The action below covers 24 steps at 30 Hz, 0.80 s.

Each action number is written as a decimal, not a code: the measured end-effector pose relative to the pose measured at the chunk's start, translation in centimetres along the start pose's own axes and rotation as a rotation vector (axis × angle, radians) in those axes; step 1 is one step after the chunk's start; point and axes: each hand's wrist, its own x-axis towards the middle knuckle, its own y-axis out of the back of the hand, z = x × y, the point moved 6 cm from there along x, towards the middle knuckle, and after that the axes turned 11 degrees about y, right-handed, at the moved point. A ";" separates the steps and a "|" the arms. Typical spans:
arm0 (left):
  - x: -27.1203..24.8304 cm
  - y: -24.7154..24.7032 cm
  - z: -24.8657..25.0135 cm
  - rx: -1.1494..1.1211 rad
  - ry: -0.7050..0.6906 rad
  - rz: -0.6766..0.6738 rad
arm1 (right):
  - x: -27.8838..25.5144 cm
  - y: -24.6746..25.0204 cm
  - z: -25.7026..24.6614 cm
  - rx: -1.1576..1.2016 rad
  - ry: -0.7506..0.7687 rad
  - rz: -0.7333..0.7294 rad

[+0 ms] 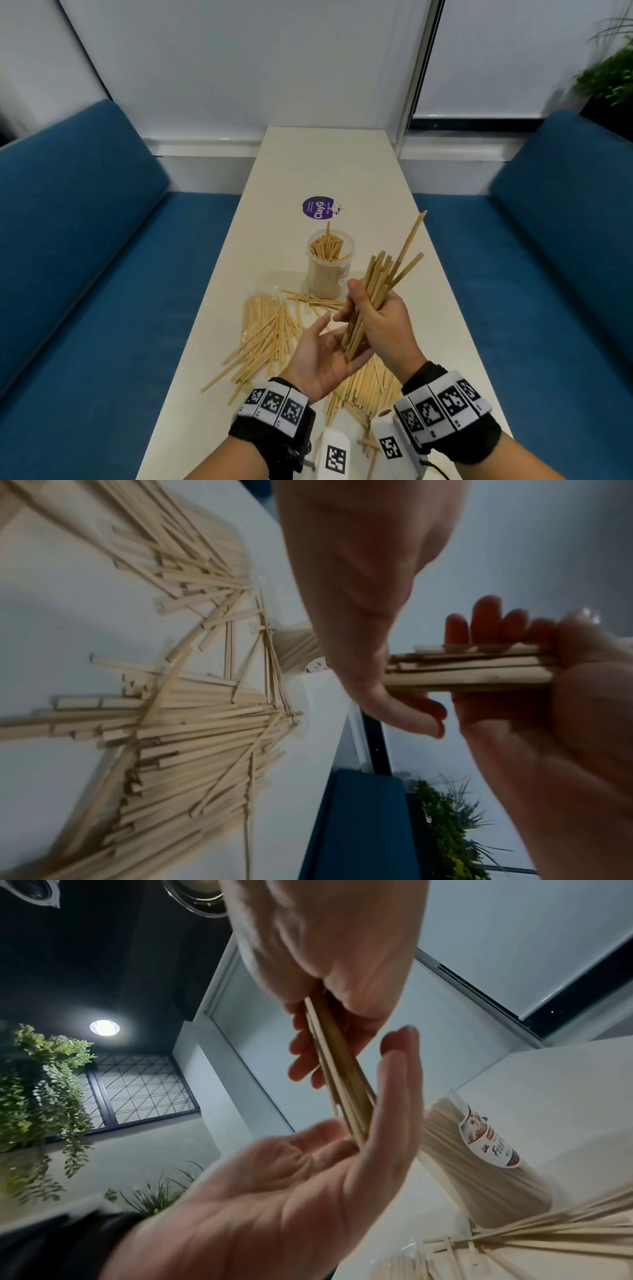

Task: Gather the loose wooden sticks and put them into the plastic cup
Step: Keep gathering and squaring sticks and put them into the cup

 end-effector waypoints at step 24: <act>-1.1 3.2 1.4 0.801 0.054 0.381 | -0.9 -0.1 3.1 0.229 -0.322 0.022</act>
